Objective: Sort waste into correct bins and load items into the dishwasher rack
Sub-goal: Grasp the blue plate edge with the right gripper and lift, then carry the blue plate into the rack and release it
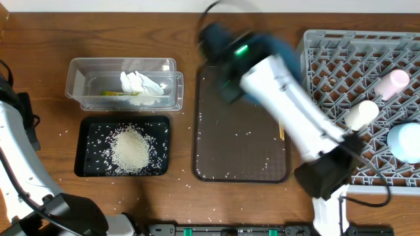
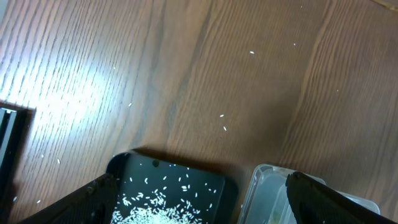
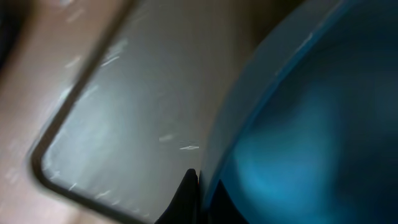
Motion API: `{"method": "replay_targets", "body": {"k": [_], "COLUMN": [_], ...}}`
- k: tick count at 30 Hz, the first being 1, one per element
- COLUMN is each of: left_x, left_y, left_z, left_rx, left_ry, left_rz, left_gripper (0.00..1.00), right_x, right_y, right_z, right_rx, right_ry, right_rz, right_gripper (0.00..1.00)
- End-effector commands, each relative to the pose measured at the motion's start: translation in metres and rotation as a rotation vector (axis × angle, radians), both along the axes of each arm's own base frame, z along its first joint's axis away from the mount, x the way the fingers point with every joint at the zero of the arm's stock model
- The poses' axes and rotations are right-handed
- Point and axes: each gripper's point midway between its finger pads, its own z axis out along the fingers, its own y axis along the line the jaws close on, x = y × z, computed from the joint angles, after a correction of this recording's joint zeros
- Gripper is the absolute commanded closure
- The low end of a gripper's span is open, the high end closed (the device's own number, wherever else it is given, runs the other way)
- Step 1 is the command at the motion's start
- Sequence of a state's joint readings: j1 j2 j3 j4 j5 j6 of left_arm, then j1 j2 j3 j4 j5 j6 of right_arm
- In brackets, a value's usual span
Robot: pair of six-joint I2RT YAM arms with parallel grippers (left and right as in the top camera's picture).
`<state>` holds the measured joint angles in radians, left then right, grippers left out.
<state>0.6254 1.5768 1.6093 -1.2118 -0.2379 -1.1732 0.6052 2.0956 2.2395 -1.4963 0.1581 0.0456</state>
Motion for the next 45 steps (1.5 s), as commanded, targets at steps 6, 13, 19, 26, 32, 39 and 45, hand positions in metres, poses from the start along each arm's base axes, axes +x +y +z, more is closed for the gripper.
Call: {"method": "replay_targets", "body": {"k": [6, 13, 19, 26, 32, 39, 45], "left_x": [-0.002, -0.002, -0.002, -0.003, -0.002, -0.002, -0.002], "left_y": [0.000, 0.000, 0.000, 0.000, 0.000, 0.000, 0.000], "left_z": [-0.002, -0.002, -0.002, -0.002, -0.002, -0.002, -0.002], "left_rx": [-0.001, -0.001, -0.001, -0.001, -0.001, -0.001, -0.001], "left_ry": [0.016, 0.016, 0.016, 0.017, 0.016, 0.016, 0.016], "left_rz": [-0.005, -0.005, -0.005, -0.005, -0.005, -0.005, -0.005], "left_gripper": [0.11, 0.11, 0.11, 0.11, 0.11, 0.11, 0.11], "right_x": [0.068, 0.098, 0.110, 0.102, 0.095, 0.096, 0.102], "right_y": [-0.112, -0.166, -0.190, -0.194, -0.205, -0.229, -0.255], "right_z": [0.067, 0.086, 0.099, 0.094, 0.080, 0.060, 0.036], "right_rx": [0.382, 0.800, 1.088, 1.314, 1.374, 1.331, 1.208], "right_ry": [-0.088, -0.118, -0.177, -0.132, -0.089, -0.088, -0.077], "right_rz": [-0.219, -0.210, -0.125, -0.073, -0.122, -0.224, -0.396], "right_gripper": [0.99, 0.99, 0.99, 0.99, 0.99, 0.98, 0.86]}}
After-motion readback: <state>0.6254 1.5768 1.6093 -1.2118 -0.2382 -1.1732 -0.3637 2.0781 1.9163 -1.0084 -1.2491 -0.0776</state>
